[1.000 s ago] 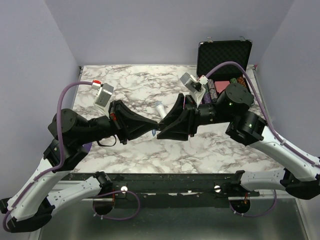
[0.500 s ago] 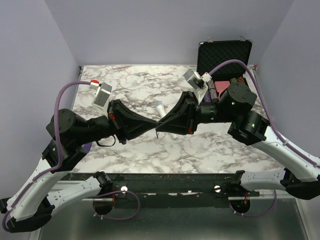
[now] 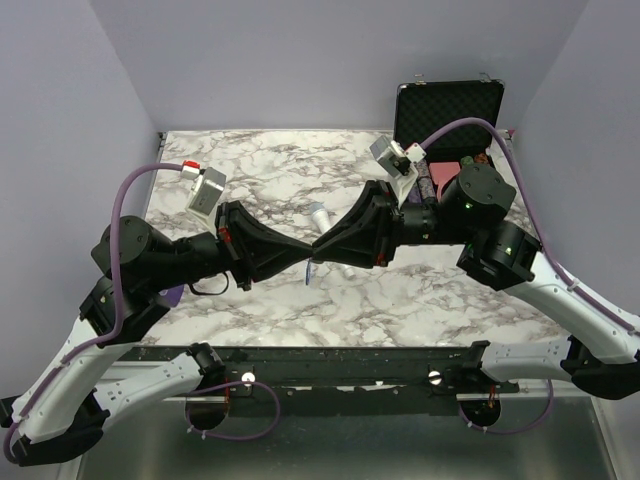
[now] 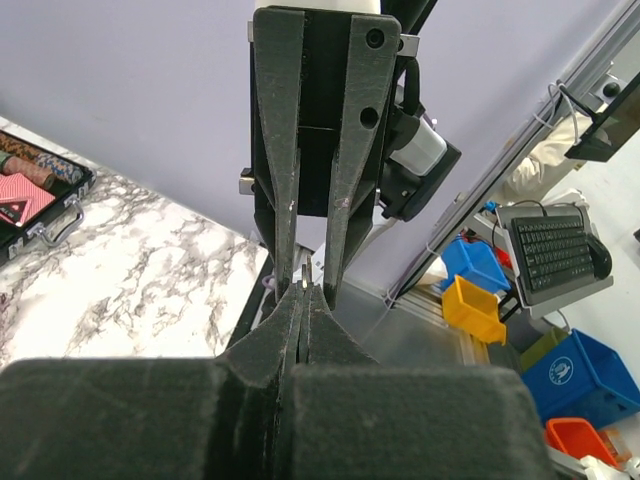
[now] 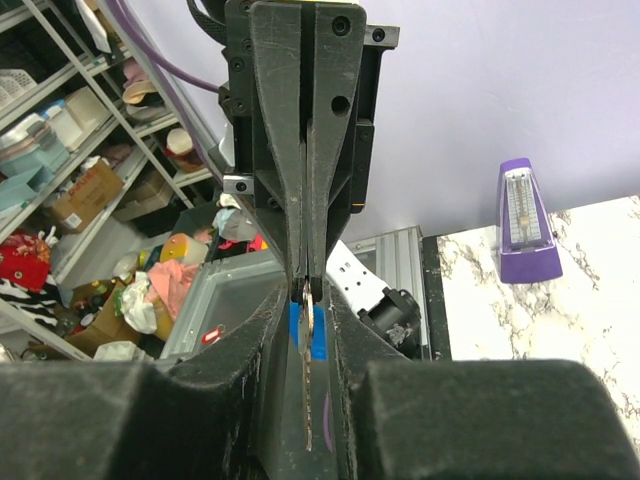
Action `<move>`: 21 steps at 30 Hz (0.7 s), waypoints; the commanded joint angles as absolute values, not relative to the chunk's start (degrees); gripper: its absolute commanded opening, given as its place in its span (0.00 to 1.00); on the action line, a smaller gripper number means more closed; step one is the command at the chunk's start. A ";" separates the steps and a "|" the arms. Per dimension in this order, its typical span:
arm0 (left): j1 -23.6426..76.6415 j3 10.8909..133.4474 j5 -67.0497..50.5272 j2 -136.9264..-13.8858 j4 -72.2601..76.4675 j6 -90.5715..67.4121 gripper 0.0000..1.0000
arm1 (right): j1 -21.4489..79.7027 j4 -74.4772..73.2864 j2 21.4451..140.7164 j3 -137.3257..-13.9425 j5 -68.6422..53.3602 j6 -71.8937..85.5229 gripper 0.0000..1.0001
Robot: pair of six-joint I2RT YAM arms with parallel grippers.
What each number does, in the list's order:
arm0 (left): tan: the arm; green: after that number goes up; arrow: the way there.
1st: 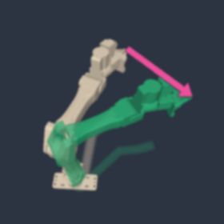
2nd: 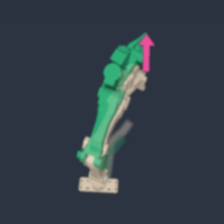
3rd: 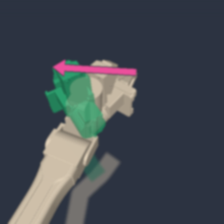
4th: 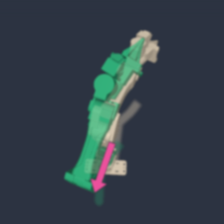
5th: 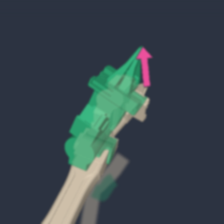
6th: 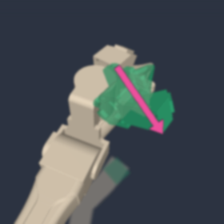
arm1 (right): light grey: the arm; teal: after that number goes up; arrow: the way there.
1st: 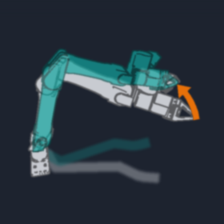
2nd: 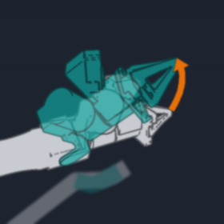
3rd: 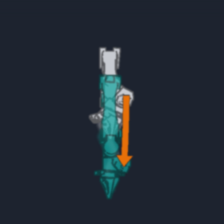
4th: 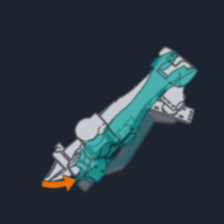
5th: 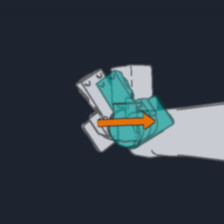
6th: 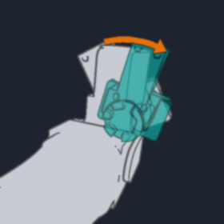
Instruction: Remove the keys from the keyring
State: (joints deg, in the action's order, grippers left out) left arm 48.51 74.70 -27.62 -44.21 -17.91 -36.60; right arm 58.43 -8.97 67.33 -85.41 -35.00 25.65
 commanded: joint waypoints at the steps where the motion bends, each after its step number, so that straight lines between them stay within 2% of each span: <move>1: 48.87 76.29 -26.19 -43.86 -18.46 -35.86 0.00 | 58.62 -9.75 67.24 -86.66 -34.98 25.49 0.29; 13: 48.87 76.64 -25.22 -43.59 -18.72 -35.68 0.00 | 58.62 -9.41 67.41 -86.84 -34.72 25.40 0.29; 20: 48.87 75.85 -25.40 -43.68 -17.67 -36.12 0.00 | 58.62 -8.26 68.12 -86.75 -35.07 25.84 0.24; 21: 48.87 75.76 -25.40 -43.59 -17.67 -36.21 0.00 | 58.71 -8.09 68.20 -86.75 -35.16 25.84 0.21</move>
State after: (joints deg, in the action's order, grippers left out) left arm 48.51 75.35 -26.33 -43.94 -18.50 -36.34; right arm 58.43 -9.08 67.72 -85.43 -35.03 25.67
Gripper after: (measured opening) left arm 0.005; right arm 0.249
